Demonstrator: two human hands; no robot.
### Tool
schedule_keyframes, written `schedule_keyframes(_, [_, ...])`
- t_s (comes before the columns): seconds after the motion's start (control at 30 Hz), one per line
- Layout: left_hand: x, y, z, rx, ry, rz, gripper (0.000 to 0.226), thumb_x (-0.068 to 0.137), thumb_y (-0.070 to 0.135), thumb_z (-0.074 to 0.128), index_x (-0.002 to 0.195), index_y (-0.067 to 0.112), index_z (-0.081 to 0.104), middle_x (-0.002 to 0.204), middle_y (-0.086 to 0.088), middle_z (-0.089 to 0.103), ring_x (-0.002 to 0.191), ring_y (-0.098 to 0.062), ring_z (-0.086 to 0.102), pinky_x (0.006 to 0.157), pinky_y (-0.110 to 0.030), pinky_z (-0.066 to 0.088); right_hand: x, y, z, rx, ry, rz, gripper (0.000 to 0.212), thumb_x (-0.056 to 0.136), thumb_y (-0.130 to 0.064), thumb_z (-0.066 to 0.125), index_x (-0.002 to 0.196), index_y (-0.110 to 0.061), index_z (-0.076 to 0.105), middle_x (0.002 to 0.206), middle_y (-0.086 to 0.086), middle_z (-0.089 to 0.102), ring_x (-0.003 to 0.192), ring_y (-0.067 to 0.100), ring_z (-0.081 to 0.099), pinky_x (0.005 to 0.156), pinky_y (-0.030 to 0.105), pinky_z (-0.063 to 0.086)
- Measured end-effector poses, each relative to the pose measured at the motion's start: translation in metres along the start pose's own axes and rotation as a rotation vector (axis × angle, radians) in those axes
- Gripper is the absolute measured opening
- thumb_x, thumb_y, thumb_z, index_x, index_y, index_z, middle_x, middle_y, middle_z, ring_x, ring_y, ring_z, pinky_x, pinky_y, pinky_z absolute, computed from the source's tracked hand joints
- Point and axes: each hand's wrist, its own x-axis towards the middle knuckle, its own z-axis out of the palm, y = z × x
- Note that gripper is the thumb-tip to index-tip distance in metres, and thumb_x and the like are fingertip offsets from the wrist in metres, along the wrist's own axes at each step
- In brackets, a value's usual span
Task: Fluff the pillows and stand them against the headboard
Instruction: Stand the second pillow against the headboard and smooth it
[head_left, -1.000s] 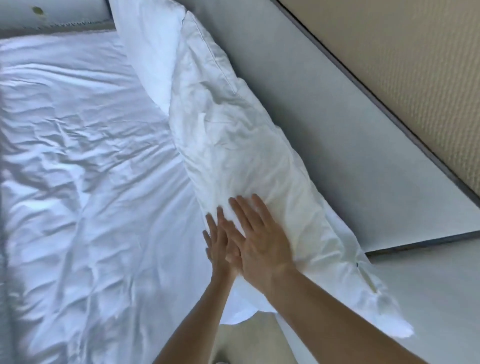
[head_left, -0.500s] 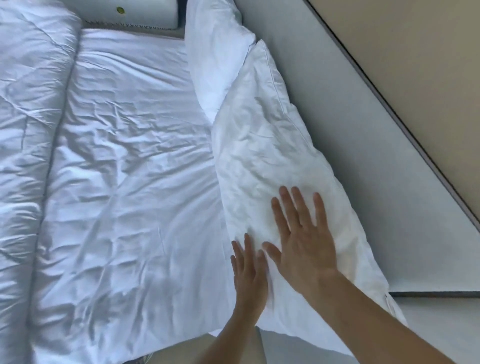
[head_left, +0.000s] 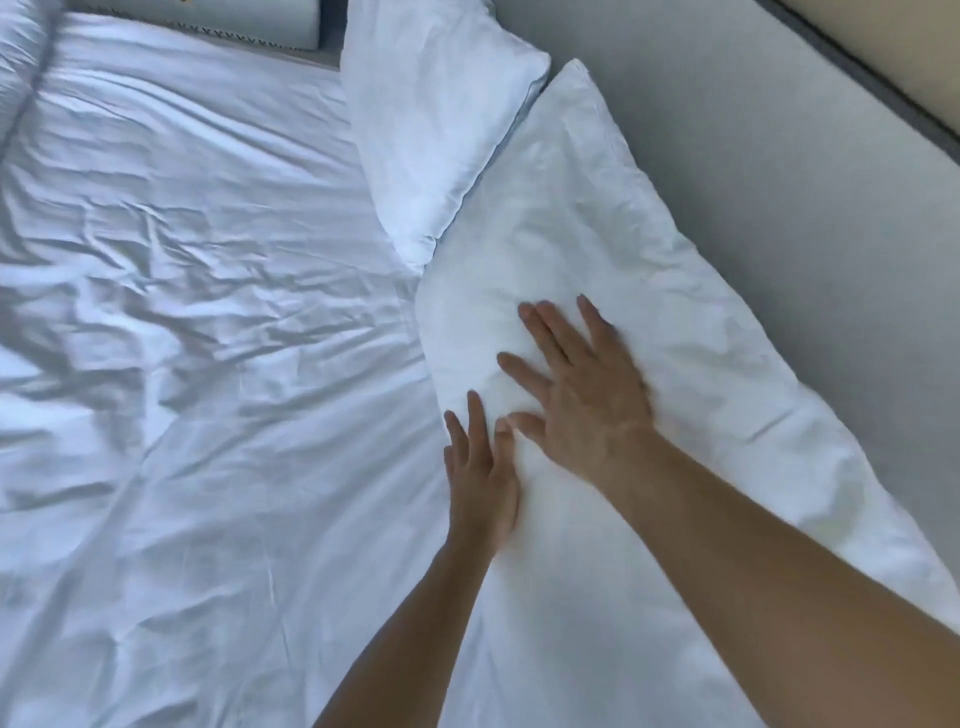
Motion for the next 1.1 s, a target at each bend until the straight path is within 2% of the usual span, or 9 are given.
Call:
schedule_keyframes(0.13, [-0.009, 0.016, 0.014, -0.019, -0.017, -0.084, 0.062, 0.098, 0.073, 0.02, 0.153, 0.06, -0.005, 0.17, 0.014, -0.012, 0.156, -0.012, -0.013, 0.127, -0.041, -0.005, -0.01, 0.07, 0.001, 0.025, 0.032, 0.157, 0.071, 0.094, -0.072, 0.0, 0.156, -0.044, -0.016, 0.165, 0.01, -0.027, 0.153, 0.027, -0.024, 0.117, 0.061, -0.02])
schedule_keyframes(0.27, [-0.039, 0.012, 0.014, -0.002, -0.04, -0.078, 0.067, 0.092, 0.081, 0.016, 0.153, 0.061, -0.005, 0.169, 0.019, -0.011, 0.154, -0.007, -0.015, 0.123, -0.036, -0.005, -0.024, 0.115, -0.004, 0.078, -0.038, 0.33, 0.075, 0.092, -0.071, -0.005, 0.158, -0.036, -0.016, 0.166, 0.01, -0.024, 0.153, 0.023, -0.022, 0.114, 0.061, -0.024])
schedule_keyframes(0.43, [-0.108, -0.01, 0.025, 0.143, -0.042, -0.092, 0.071, 0.085, 0.083, -0.001, 0.152, 0.061, -0.009, 0.165, 0.028, -0.012, 0.153, -0.002, -0.017, 0.123, -0.034, -0.004, -0.081, 0.045, -0.031, 0.2, 0.002, 0.115, 0.076, 0.096, -0.07, 0.001, 0.159, -0.029, -0.017, 0.161, 0.019, -0.032, 0.15, 0.034, -0.03, 0.113, 0.062, -0.026])
schedule_keyframes(0.53, [-0.158, -0.021, 0.036, 0.114, -0.033, -0.066, 0.075, 0.087, 0.08, -0.002, 0.157, 0.053, -0.003, 0.165, 0.03, -0.011, 0.149, 0.006, -0.022, 0.125, -0.032, -0.009, -0.146, -0.008, -0.022, 0.205, -0.115, -0.012, 0.078, 0.098, -0.07, 0.007, 0.158, -0.028, -0.016, 0.157, 0.024, -0.037, 0.145, 0.037, -0.037, 0.111, 0.062, -0.029])
schedule_keyframes(0.73, [-0.251, -0.011, 0.07, -0.067, 0.011, -0.155, 0.052, 0.099, 0.063, 0.016, 0.147, 0.055, -0.001, 0.159, 0.032, -0.003, 0.144, 0.013, -0.013, 0.128, -0.04, -0.004, -0.247, 0.029, 0.024, 0.264, -0.149, 0.223, 0.078, 0.097, -0.07, 0.006, 0.155, -0.029, -0.026, 0.157, 0.014, -0.042, 0.147, 0.03, -0.037, 0.112, 0.057, -0.031])
schedule_keyframes(0.87, [-0.298, -0.009, 0.087, 0.062, 0.004, -0.153, 0.103, 0.07, 0.096, -0.006, 0.156, 0.039, -0.001, 0.156, 0.029, -0.005, 0.152, 0.003, -0.012, 0.128, -0.032, -0.005, -0.294, 0.056, 0.023, 0.277, -0.205, 0.321, 0.077, 0.099, -0.067, 0.003, 0.155, -0.023, -0.026, 0.162, 0.013, -0.032, 0.151, 0.03, -0.028, 0.112, 0.058, -0.028])
schedule_keyframes(0.93, [-0.318, -0.004, 0.091, 0.083, -0.049, -0.162, 0.089, 0.088, 0.082, 0.0, 0.16, 0.031, 0.002, 0.163, 0.022, -0.005, 0.154, -0.002, -0.012, 0.128, -0.032, -0.003, -0.312, 0.057, 0.018, 0.295, -0.175, 0.346, 0.076, 0.101, -0.063, 0.004, 0.157, -0.019, -0.023, 0.163, 0.016, -0.03, 0.152, 0.032, -0.025, 0.112, 0.059, -0.027])
schedule_keyframes(1.0, [-0.339, 0.011, 0.093, 0.002, -0.061, -0.18, 0.065, 0.102, 0.064, 0.014, 0.16, 0.039, -0.003, 0.167, 0.021, -0.009, 0.153, 0.0, -0.015, 0.128, -0.039, -0.003, -0.33, 0.048, 0.01, 0.316, -0.073, 0.293, 0.074, 0.102, -0.06, 0.004, 0.156, -0.017, -0.024, 0.161, 0.019, -0.032, 0.15, 0.035, -0.028, 0.113, 0.063, -0.026])
schedule_keyframes(1.1, [-0.362, 0.033, 0.101, -0.046, -0.096, -0.106, 0.067, 0.094, 0.077, 0.018, 0.151, 0.053, -0.007, 0.164, 0.026, -0.015, 0.149, 0.005, -0.021, 0.128, -0.042, -0.005, -0.353, 0.017, 0.011, 0.349, 0.026, 0.085, 0.068, 0.103, -0.057, 0.004, 0.156, -0.025, -0.024, 0.158, 0.018, -0.039, 0.147, 0.035, -0.035, 0.114, 0.062, -0.025])
